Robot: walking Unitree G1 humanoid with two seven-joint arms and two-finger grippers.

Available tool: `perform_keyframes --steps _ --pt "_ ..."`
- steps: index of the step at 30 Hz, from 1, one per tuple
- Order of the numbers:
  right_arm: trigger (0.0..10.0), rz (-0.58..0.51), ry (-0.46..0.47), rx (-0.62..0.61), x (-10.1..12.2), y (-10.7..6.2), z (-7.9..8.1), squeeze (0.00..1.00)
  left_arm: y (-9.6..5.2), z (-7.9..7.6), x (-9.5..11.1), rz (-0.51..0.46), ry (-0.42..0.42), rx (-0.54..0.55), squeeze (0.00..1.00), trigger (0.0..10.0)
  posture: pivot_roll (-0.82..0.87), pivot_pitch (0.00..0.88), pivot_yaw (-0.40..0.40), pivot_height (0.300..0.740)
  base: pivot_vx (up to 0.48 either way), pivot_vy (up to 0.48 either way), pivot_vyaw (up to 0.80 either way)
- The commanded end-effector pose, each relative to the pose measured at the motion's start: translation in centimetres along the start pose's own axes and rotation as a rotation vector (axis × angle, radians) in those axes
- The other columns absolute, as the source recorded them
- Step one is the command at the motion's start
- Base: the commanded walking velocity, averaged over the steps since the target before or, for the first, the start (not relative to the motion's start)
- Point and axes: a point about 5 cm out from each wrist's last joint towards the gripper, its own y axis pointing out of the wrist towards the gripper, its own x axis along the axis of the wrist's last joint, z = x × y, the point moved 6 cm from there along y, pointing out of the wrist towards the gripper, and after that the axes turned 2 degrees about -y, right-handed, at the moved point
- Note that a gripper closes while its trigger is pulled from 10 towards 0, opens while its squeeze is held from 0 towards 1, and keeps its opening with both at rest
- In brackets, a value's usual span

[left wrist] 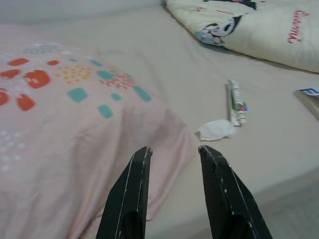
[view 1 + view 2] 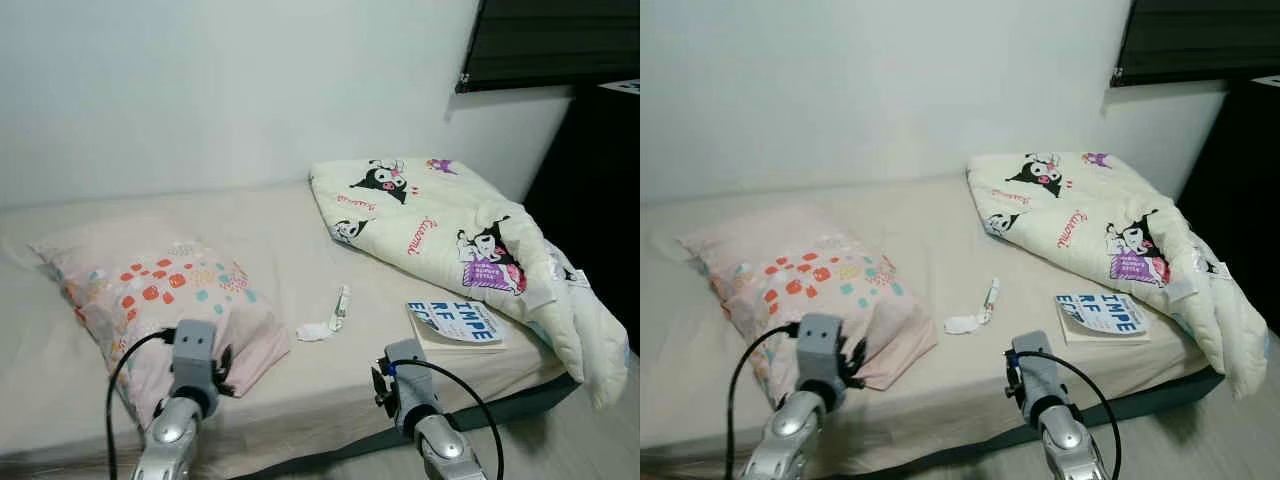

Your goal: Clean up the room

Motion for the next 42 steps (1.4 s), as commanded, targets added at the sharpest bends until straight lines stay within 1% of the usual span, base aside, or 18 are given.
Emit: perform_keyframes --steps 1,7,13,14,16,18,20,22,28,31,36,42 --pt "10.0 -0.020 0.012 -0.010 0.3 -0.1 -0.5 0.00 0.0 -0.1 0.3 -0.009 -0.032 -0.003 0.00 10.0 0.01 0.000 0.000 0.740 0.000 0.000 0.00" --pt "10.0 -0.018 0.010 -0.015 0.2 -0.1 -0.6 0.00 0.0 -0.5 0.7 -0.026 -0.060 -0.030 0.00 10.0 0.01 0.000 0.001 0.740 0.000 0.000 0.00" --pt "10.0 -0.012 0.007 -0.013 0.0 -0.2 -0.6 0.00 -0.2 -0.6 0.8 -0.029 -0.068 -0.035 0.00 10.0 0.01 0.000 0.003 0.740 0.319 0.000 0.00" --pt "10.0 -0.012 -0.011 -0.006 0.0 -0.1 -0.5 0.00 -0.2 -0.6 0.9 -0.030 -0.070 -0.033 0.00 10.0 0.01 0.000 0.003 0.740 0.330 0.000 0.00" --pt "10.0 -0.012 -0.011 -0.006 0.0 -0.1 -0.5 0.00 -0.2 -0.6 0.9 -0.030 -0.070 -0.033 0.00 10.0 0.01 0.000 0.003 0.740 0.330 0.000 0.00" --pt "10.0 -0.022 -0.031 0.003 0.3 -0.1 -0.4 0.00 -0.1 -0.6 1.0 -0.033 -0.072 -0.032 0.00 10.0 0.01 0.000 0.003 0.740 0.326 0.000 0.80" --pt "10.0 -0.032 -0.026 -0.001 0.4 -0.1 -0.4 0.00 -0.1 -0.7 1.0 -0.034 -0.073 -0.031 0.00 10.0 0.01 0.000 0.003 0.740 0.326 0.000 0.79" --pt "10.0 -0.033 0.000 -0.005 0.4 -0.2 -0.5 0.00 0.0 -0.6 1.1 -0.034 -0.076 -0.030 0.00 10.0 0.01 0.000 0.001 0.740 0.326 0.000 0.00" --pt "10.0 -0.036 -0.008 0.017 0.4 -0.2 -0.2 0.00 -0.2 -0.4 1.1 -0.038 -0.077 -0.019 0.00 10.0 0.01 0.000 -0.007 0.740 0.309 0.000 0.00" --pt "10.0 -0.034 -0.015 0.020 0.3 -0.2 -0.1 0.00 -0.4 -0.2 1.2 -0.048 -0.075 -0.010 0.00 10.0 0.01 0.000 -0.008 0.740 0.000 0.000 0.00" --pt "10.0 -0.031 -0.015 0.020 0.2 -0.2 -0.1 0.00 -0.7 0.2 0.8 -0.034 -0.069 -0.001 0.00 10.0 0.02 0.000 -0.008 0.740 0.000 0.000 0.00" --pt "10.0 -0.015 -0.002 0.011 -0.2 -0.4 -0.1 0.00 -1.0 0.1 0.5 -0.032 -0.051 -0.015 0.00 10.0 0.01 0.000 -0.006 0.740 0.000 0.000 0.00"
